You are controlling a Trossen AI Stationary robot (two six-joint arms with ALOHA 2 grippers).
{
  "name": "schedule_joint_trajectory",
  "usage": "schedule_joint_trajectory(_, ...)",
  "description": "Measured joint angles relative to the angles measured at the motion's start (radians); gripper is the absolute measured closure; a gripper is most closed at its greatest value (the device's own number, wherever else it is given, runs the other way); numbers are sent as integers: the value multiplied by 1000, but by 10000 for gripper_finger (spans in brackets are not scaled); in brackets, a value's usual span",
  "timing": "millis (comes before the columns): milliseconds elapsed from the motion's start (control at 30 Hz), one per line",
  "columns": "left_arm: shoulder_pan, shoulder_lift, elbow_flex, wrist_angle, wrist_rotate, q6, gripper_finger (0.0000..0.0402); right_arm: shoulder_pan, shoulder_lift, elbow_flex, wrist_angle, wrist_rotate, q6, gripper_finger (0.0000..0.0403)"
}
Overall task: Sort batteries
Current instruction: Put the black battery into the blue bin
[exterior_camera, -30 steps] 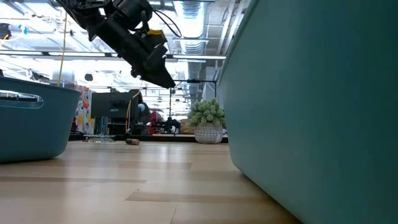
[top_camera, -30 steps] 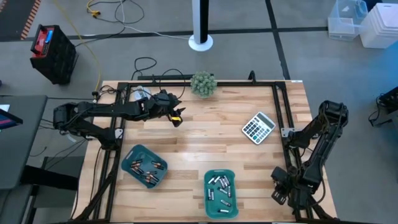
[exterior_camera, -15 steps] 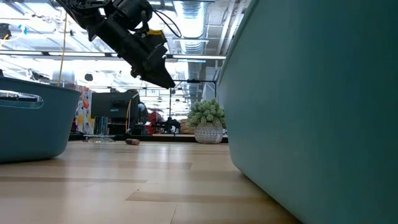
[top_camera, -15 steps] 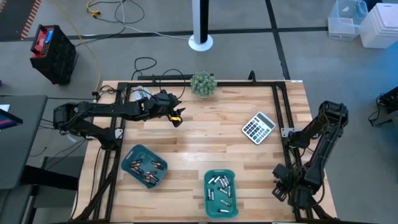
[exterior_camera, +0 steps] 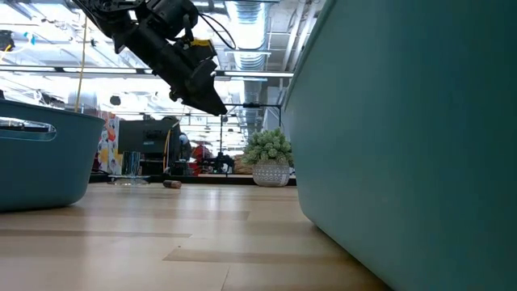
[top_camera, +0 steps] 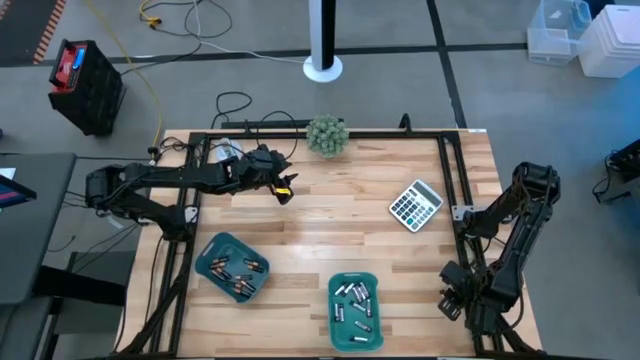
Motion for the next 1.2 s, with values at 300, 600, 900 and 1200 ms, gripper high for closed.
schedule_joint_trajectory(300,0,0,0,-17,0,1,228,-1,82,9,5,-2,-5,223)
schedule_joint_trajectory(600,0,0,0,-16,0,0,228,-1,90,17,7,-6,-6,223)
schedule_joint_trajectory(900,0,0,0,-15,0,-2,228,-2,88,77,-78,-66,-3,223)
schedule_joint_trajectory(1200,0,0,0,-17,0,0,228,-5,126,79,-69,-118,-70,223)
